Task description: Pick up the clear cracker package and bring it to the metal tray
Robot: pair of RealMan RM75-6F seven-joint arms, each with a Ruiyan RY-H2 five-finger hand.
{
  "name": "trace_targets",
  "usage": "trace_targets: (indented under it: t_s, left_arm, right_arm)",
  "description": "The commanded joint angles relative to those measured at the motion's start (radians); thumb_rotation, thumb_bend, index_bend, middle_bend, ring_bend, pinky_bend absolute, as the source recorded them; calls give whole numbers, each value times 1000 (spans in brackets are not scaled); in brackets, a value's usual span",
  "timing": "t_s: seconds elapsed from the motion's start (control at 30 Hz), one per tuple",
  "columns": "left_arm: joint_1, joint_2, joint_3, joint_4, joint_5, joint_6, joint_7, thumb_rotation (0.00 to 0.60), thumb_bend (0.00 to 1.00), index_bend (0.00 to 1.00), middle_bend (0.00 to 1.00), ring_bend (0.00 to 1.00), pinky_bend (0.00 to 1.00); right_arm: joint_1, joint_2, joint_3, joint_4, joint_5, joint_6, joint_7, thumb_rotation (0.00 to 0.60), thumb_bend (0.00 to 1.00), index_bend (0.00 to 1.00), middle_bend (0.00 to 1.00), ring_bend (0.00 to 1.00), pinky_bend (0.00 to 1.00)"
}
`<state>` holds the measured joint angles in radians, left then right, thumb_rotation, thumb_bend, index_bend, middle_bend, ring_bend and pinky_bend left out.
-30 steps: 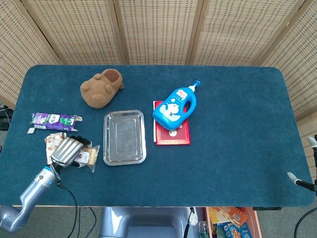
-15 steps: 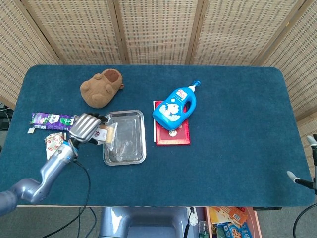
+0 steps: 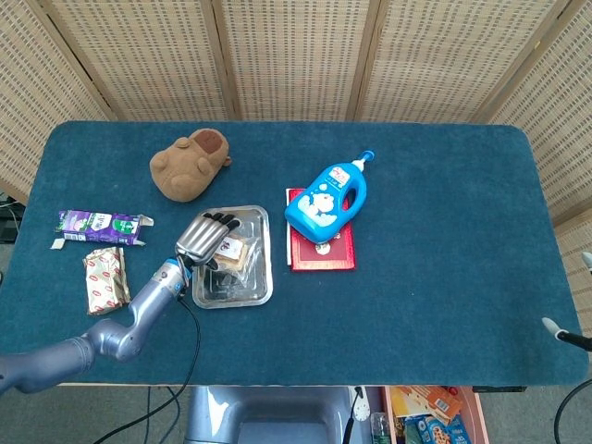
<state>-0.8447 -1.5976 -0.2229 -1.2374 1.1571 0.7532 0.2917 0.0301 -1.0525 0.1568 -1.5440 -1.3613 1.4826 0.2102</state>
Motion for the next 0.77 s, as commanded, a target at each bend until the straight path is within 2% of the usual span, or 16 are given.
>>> trace_targets:
  t_s: [0.03,0.17,0.23,0.4,0.5,0.6,0.77]
  left_arm:
    - [21,58,-12,-73,5,39,-41,600,0,0,0,0,1]
    - [101,190,-28,-217,34,172,-90,600,0,0,0,0,0]
    - [167,275,-12,-304,60,262,-88,600,0,0,0,0,0]
    - [289,424,48,-457,60,372,-54,600,0,0,0,0,0]
    - [407,522,120,-570,80,463,-86,600,0,0,0,0,0]
    - [489,546,176,-594,143,550,-102,600,0,0,0,0,0]
    - [564,543,225,-596,221,629,-142,600,0,0,0,0,0]
  right_arm:
    - [-2,2,-1,-2,-5,5,3,600,0,0,0,0,0]
    - [-8,6,-4,-9,-17,17,10,600,0,0,0,0,0]
    - [-9,8,-6,-13,-23,22,12,600,0,0,0,0,0]
    - [-13,10,-11,-18,-40,33,12,600,0,0,0,0,0]
    - [-14,10,-16,-23,-53,39,8,600,0,0,0,0,0]
    - [-15,9,-18,-22,-60,45,6,600,0,0,0,0,0]
    - [-20,15,-18,-24,-58,51,17,600,0,0,0,0,0]
